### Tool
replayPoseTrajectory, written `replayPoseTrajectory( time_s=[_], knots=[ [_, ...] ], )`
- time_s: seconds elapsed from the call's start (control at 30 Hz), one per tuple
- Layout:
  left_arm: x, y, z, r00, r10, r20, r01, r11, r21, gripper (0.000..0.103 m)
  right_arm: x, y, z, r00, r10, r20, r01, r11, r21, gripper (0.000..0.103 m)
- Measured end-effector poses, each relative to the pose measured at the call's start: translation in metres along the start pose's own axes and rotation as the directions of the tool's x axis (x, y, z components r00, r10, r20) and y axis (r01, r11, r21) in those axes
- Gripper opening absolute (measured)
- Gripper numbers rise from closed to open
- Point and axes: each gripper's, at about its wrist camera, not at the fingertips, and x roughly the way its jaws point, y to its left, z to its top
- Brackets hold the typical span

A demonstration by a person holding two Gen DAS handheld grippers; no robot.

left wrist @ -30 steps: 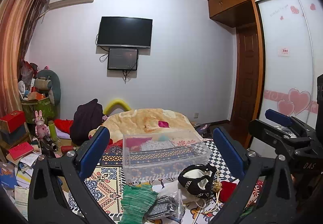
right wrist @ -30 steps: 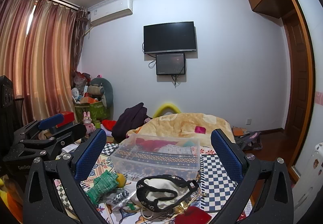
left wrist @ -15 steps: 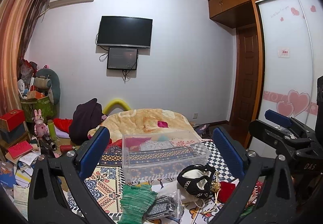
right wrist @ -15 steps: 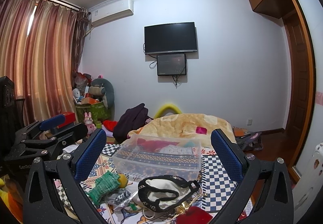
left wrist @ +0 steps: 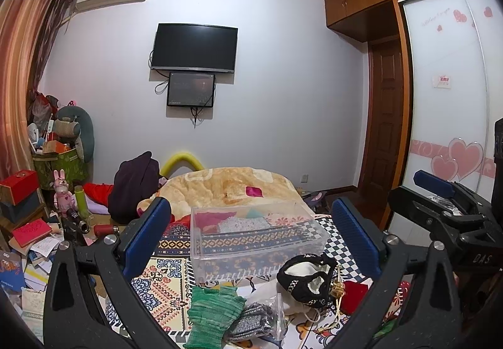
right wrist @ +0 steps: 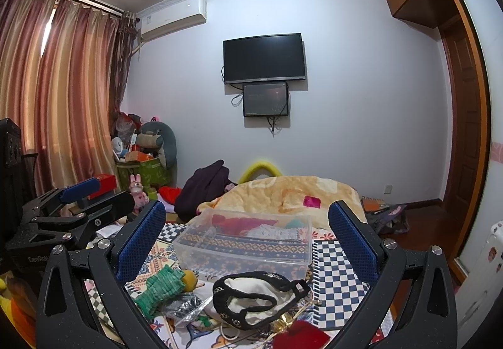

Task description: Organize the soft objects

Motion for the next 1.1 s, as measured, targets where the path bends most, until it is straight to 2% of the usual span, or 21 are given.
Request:
replayPoseTrajectory(
  time_s=[0.13,0.2,0.43,0.6,0.67,0.8,0.9,1.03,1.1],
  knots=[
    [0.006,0.002,-0.007,1.000,0.004,-0.028,-0.004,1.000,0.000,0.103,0.004,-0.002,-0.005,0.999,-0.029,-0.016,0.028,1.000,-0.012,0.103],
    [0.013,0.004,-0.014,0.998,-0.005,-0.066,0.006,1.000,0.004,0.103,0.008,-0.005,-0.011,0.999,-0.030,-0.040,0.029,0.999,-0.012,0.103],
    [0.040,0.010,-0.052,0.983,0.017,-0.184,-0.014,1.000,0.016,0.103,0.030,-0.027,-0.041,0.983,-0.035,-0.182,0.039,0.999,0.020,0.103],
    [0.060,0.017,-0.078,0.963,0.009,-0.269,-0.008,1.000,0.002,0.100,0.042,-0.039,-0.063,0.962,-0.008,-0.275,0.028,0.997,0.068,0.103],
    [0.066,0.020,-0.086,0.953,0.013,-0.301,-0.014,1.000,-0.002,0.092,0.046,-0.043,-0.071,0.952,0.003,-0.305,0.023,0.996,0.081,0.102],
    [0.076,0.033,-0.100,0.932,0.011,-0.362,-0.028,0.999,-0.041,0.089,0.051,-0.045,-0.082,0.935,0.038,-0.353,0.000,0.994,0.107,0.095],
    [0.083,0.043,-0.112,0.915,0.025,-0.404,-0.051,0.997,-0.056,0.086,0.058,-0.042,-0.088,0.916,0.102,-0.389,-0.050,0.989,0.141,0.091],
    [0.092,0.049,-0.130,0.891,0.004,-0.454,-0.043,0.996,-0.076,0.086,0.065,-0.029,-0.092,0.896,0.185,-0.403,-0.128,0.978,0.166,0.089],
    [0.095,0.050,-0.137,0.884,0.005,-0.467,-0.045,0.996,-0.074,0.083,0.071,-0.023,-0.096,0.889,0.200,-0.411,-0.143,0.976,0.165,0.080]
  ],
)
